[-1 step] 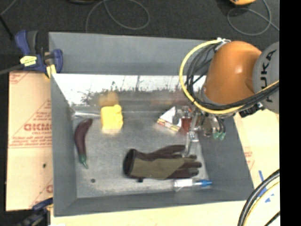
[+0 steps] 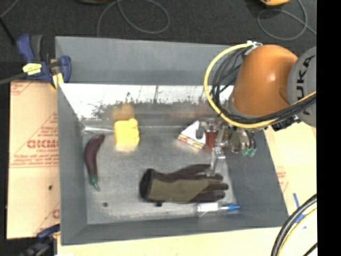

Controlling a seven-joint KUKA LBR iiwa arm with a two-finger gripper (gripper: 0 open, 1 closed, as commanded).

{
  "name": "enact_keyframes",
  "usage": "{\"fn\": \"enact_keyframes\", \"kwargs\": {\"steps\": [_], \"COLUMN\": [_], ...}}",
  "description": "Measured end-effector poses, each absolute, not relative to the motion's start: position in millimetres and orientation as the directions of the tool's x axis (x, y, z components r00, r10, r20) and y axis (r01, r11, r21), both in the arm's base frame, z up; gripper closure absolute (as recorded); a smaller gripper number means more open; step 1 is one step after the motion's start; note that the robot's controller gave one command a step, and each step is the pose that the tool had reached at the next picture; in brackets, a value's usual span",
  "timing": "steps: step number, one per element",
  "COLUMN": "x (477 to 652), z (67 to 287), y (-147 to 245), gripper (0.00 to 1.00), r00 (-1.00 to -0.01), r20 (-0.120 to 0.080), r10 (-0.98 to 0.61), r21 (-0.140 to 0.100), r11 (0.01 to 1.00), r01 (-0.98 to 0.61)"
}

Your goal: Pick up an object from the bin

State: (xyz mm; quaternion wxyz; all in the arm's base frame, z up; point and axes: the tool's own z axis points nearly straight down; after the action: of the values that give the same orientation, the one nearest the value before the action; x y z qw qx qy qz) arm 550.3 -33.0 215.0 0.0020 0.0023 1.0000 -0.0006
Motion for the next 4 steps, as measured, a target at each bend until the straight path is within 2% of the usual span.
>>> {"fn": "enact_keyframes", "kwargs": {"steps": [1, 2, 3, 4], "x": [540.4, 534.2, 528.5, 532.6], "z": [148, 112, 149, 92], "y": [-29, -25, -17, -31], "gripper": [0.00, 0.00, 0.00, 0.00], "r00": [-0.998, -0.998, -0.996, -0.999], "r20": [-0.006, 0.003, -0.009, -0.009], "r10": [-0.056, -0.064, 0.089, 0.031], "r21": [-0.002, 0.000, 0.000, -0.001], "r11": [0.998, 0.998, 0.996, 1.000], "r01": [-0.056, -0.064, 0.089, 0.031]}}
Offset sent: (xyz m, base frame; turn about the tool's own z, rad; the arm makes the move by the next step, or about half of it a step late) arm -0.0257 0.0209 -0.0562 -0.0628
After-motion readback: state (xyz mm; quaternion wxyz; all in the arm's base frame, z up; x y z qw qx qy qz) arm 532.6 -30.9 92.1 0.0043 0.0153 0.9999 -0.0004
